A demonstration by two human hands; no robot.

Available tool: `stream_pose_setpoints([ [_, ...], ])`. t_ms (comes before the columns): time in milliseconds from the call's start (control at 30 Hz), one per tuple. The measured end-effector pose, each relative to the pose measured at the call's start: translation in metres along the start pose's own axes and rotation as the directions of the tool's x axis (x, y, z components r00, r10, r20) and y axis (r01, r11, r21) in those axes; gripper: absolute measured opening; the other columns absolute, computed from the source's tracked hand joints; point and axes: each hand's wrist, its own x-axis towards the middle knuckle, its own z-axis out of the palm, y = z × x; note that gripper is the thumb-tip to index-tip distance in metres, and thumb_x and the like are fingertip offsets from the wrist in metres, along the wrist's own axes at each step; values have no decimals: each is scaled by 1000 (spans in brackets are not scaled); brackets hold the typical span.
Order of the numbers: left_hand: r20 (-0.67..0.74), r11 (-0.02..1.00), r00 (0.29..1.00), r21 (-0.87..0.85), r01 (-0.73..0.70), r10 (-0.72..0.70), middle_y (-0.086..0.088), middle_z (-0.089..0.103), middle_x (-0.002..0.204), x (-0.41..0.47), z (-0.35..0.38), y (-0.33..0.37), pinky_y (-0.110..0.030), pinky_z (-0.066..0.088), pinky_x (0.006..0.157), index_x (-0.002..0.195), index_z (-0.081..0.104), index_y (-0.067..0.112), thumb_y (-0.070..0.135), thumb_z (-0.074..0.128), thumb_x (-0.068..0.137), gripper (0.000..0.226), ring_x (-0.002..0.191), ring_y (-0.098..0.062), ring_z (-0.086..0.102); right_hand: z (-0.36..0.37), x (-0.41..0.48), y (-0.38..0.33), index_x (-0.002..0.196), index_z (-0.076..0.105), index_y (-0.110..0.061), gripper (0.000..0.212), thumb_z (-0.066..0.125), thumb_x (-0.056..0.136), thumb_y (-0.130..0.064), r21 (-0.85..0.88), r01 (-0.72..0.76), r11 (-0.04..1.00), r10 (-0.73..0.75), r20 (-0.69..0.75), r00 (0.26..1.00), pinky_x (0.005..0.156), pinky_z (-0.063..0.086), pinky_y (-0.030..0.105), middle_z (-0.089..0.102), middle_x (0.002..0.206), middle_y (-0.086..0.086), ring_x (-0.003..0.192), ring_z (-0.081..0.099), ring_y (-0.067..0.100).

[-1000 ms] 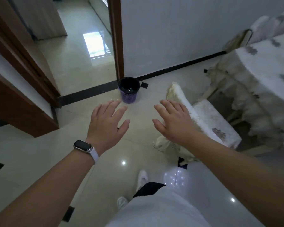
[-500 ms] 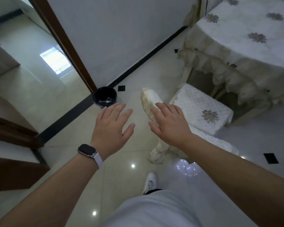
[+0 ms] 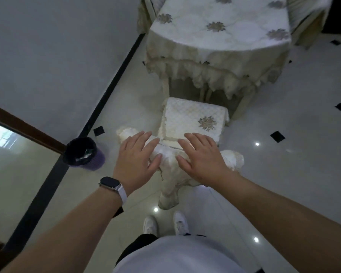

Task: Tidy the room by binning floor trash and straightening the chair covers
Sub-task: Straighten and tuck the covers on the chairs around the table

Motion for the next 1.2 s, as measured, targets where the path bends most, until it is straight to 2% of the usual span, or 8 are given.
stream_pose_setpoints([
  [233,52,990,989,-47,-136,138,-14,58,136,22,17,-7,-51,39,105,126,64,11,43,48,93,49,127,-34,50,-3,-18,9,127,60,-15,52,44,92,-49,-59,-175,983,174,-28,984,100,37,46,58,132,10,122,51,31],
  [600,142,957,962,-211,-200,232,-12,57,135,27,51,-58,-53,41,102,125,64,14,52,41,96,53,124,-32,51,28,-35,-12,127,60,-13,53,40,94,-49,-146,-354,924,359,7,933,101,38,46,59,132,11,121,53,30],
  [700,127,951,958,-209,-227,257,-10,61,129,28,60,-65,-52,40,102,123,64,13,55,40,95,56,118,-30,54,38,-39,-13,126,59,-12,55,41,94,-53,-123,-348,929,348,-21,937,102,38,46,61,125,8,116,53,28],
  [800,49,944,958,-193,-268,282,-10,64,117,25,69,-69,-50,40,99,118,65,10,58,40,94,59,109,-30,55,46,-42,-10,121,61,-11,58,45,92,-58,-120,-338,933,332,-74,941,103,38,49,62,118,7,111,54,27],
  [1000,-30,942,957,-170,-290,289,-12,66,105,36,83,-71,-47,38,94,109,66,8,68,34,94,70,99,-30,57,53,-30,9,104,65,-9,61,38,95,-63,-120,-243,963,218,-190,957,91,43,46,65,100,7,91,58,30],
  [1200,-44,944,963,-192,-269,266,-10,66,98,72,86,-63,-42,36,91,104,65,9,69,34,94,68,94,-30,58,49,-6,37,96,66,-8,62,38,95,-64,-100,-252,962,214,-291,932,87,44,44,68,94,6,86,62,30],
])
